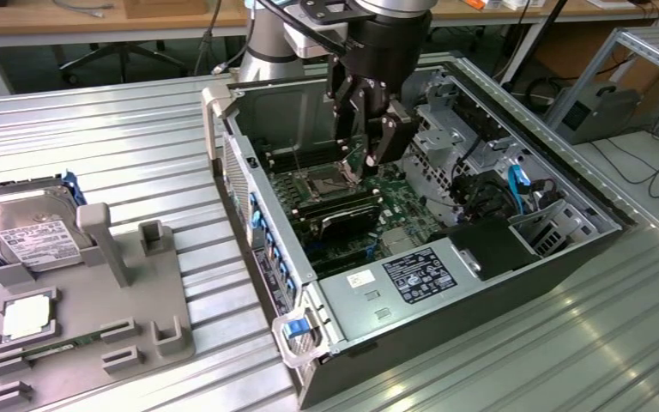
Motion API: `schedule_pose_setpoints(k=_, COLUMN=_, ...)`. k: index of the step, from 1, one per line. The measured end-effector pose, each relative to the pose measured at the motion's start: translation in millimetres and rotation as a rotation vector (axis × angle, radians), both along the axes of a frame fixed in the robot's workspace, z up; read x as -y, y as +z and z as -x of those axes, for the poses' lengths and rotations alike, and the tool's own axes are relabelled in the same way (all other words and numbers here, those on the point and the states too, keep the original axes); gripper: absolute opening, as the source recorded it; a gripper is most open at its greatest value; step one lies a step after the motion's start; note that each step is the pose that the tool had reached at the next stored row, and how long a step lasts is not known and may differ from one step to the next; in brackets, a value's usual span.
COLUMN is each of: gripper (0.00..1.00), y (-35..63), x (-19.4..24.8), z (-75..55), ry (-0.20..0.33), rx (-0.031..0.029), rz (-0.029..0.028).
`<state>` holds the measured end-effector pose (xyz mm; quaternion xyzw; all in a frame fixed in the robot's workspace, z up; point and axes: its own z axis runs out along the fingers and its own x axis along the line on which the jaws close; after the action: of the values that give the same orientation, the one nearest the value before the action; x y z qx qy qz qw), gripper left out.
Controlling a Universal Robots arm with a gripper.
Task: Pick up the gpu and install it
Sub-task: 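Press down on the gpu until it lock into place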
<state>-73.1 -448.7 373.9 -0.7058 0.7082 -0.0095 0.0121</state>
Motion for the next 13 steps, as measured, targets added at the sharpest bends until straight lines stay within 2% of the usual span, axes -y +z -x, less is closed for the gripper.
schedule_pose_setpoints(k=1, gripper=0.69, y=0.0, x=0.0, z=0.0, ry=0.0, rx=0.0, rz=-0.0001)
schedule_pose_setpoints(k=2, gripper=0.63, y=0.0, x=0.0, z=0.0, ry=0.0, rx=0.0, rz=0.0)
schedule_pose_setpoints(k=3, gripper=0.63, y=0.0, x=0.0, z=0.0, ry=0.0, rx=0.0, rz=0.0)
schedule_pose_setpoints(k=6, gripper=0.44, y=0.0, x=0.0, z=0.0, ry=0.0, rx=0.0, rz=0.0)
schedule_pose_setpoints(k=7, gripper=0.44, y=0.0, x=0.0, z=0.0, ry=0.0, rx=0.0, rz=0.0)
schedule_pose_setpoints(k=12, gripper=0.14, y=0.0, x=0.0, z=0.0, ry=0.0, rx=0.0, rz=0.0)
schedule_pose_setpoints(k=13, gripper=0.11, y=0.0, x=0.0, z=0.0, ry=0.0, rx=0.0, rz=0.0)
